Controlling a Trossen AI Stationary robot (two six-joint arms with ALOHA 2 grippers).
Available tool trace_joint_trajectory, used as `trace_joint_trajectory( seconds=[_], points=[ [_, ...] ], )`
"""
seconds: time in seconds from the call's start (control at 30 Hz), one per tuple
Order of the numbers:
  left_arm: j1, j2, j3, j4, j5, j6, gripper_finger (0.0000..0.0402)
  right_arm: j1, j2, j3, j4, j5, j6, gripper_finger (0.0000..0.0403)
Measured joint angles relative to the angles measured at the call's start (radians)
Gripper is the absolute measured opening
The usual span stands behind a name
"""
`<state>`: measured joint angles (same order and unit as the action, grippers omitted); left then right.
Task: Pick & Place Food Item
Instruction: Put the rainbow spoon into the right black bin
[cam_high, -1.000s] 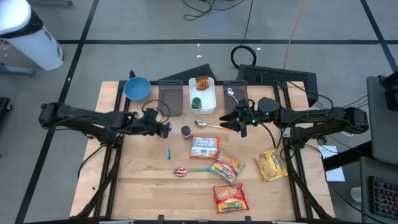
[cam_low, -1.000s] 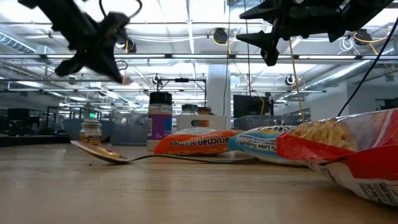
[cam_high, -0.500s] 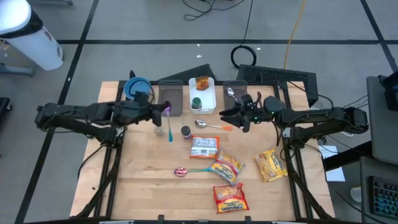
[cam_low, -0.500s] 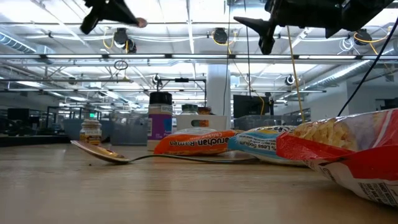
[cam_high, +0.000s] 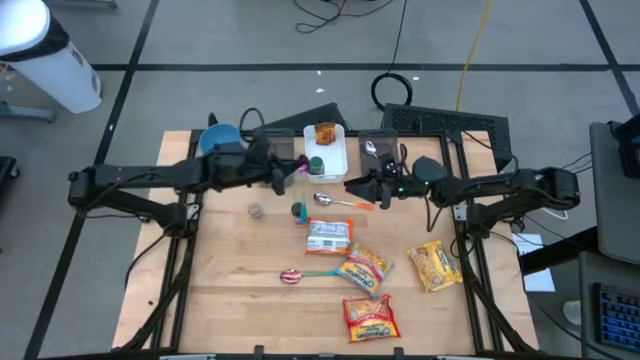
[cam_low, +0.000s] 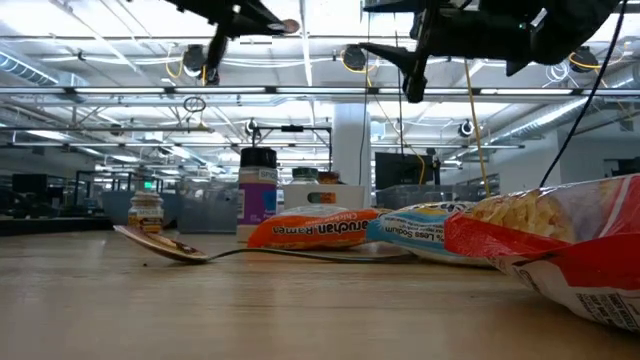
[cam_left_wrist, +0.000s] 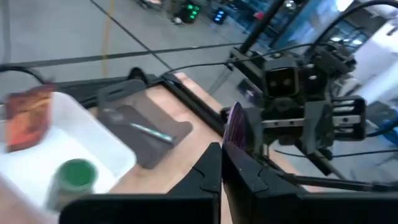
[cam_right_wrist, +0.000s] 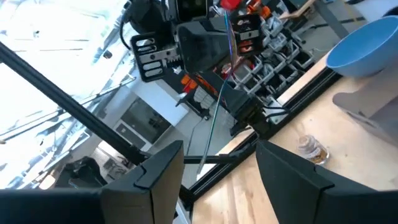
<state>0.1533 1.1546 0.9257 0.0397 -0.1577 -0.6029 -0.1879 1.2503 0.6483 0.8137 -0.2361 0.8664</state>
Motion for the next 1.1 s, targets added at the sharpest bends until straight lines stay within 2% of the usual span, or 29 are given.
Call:
trace_joint_trajectory(
  seconds=[0.17, 0.37, 0.6, 0.77, 1.1],
  points=[
    [0.023, 0.101, 0.000, 0.181, 0.077, -0.001, 0.0007, 0.000, 0.070, 0.000, 0.062, 0.000, 0.057, 0.0196],
    [0.037, 0.202, 0.000, 0.330, 0.058, -0.003, 0.0009, 0.014, 0.124, 0.001, 0.140, 0.000, 0.094, 0.0196],
    [0.057, 0.248, 0.000, 0.352, 0.048, -0.025, 0.0009, 0.034, 0.134, 0.001, 0.135, -0.001, 0.093, 0.0196],
    [0.066, 0.249, 0.000, 0.371, 0.008, -0.023, 0.0007, 0.034, 0.134, 0.001, 0.088, 0.000, 0.100, 0.0196],
    [0.071, 0.249, 0.000, 0.379, 0.000, -0.028, 0.0009, 0.031, 0.134, 0.001, 0.058, 0.005, 0.091, 0.0196]
  ],
)
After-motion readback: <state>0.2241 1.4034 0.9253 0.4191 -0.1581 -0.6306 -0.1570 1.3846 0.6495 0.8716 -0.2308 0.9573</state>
